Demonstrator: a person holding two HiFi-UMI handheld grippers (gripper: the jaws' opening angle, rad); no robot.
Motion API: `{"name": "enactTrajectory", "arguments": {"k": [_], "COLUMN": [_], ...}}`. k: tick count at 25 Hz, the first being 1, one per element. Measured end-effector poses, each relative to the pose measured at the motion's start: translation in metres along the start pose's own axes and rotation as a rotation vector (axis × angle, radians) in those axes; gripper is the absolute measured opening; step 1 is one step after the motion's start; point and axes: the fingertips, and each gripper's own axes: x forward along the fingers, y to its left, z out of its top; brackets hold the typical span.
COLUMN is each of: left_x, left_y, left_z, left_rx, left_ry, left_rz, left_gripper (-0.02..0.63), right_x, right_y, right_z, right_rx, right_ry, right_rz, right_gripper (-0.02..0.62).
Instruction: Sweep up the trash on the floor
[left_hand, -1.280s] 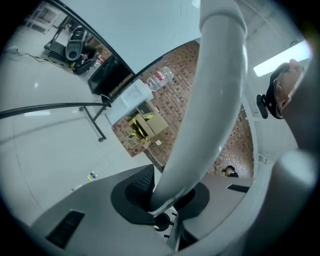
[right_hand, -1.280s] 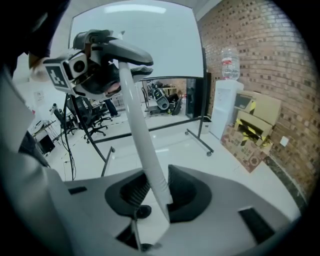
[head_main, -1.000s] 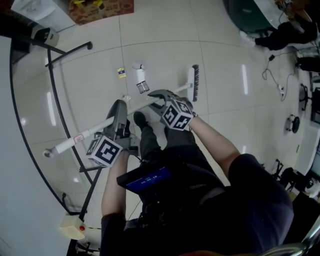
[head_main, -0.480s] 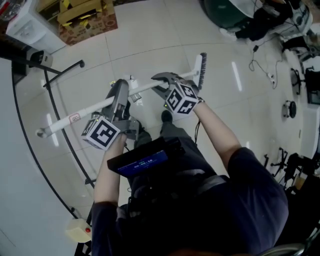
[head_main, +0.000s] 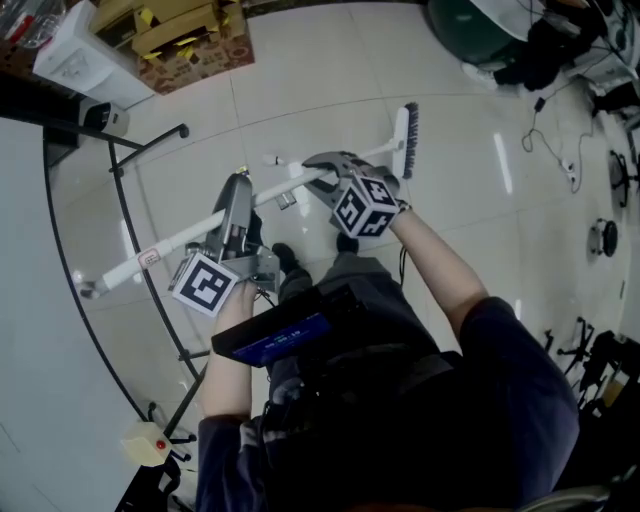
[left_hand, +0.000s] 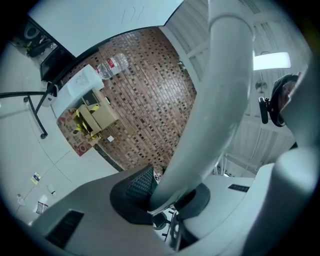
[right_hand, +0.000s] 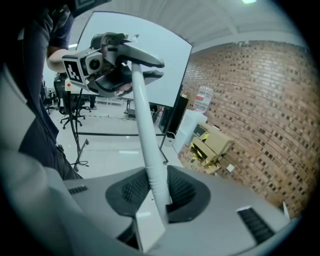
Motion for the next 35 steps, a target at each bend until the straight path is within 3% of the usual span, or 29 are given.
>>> {"name": "enactTrajectory", "arguments": {"k": [4, 12, 16, 25, 30, 35], "left_x": [0.005, -0.014, -0.026, -0.064, -0.093, -0.11], "left_y": [-0.017, -0.011, 0.011, 0.096, 0.165, 0.219], "left_z": [-0.01, -0.038, -0.034, -0.001, 0.0, 0.008], "left_rx": [0.028, -0.062, -0.099, -0.182, -0.322, -0.38], "left_ry": [-0.048, -0.167, -0.237, -0.347, -0.408, -0.455], "left_rz": [0.021, 0.083, 0.108, 0.164, 0.203, 0.232], "left_gripper": [0.054, 0.054, 0.054, 0.054, 0.054, 0.054], "right_x": [-0.015, -0.023, -0.003, 0.089, 0.144, 0.193], "right_y": [-0.006, 0.001, 0.005, 0.032, 0.053, 0.071], "right_z": [-0.006, -0.022, -0.019, -0.005, -0.009, -0.015], "right_rx": [-0.02, -0.186, -0.244, -0.334, -0.387, -0.417], "right_ry": [-0.041, -0.032, -0.014, 0.097, 0.192, 0.226], "right_rz": [0.038, 0.261, 0.321, 0.413, 0.448, 0.476], "right_gripper": [0.115, 0.115, 0.115, 0.115, 0.115, 0.117]}}
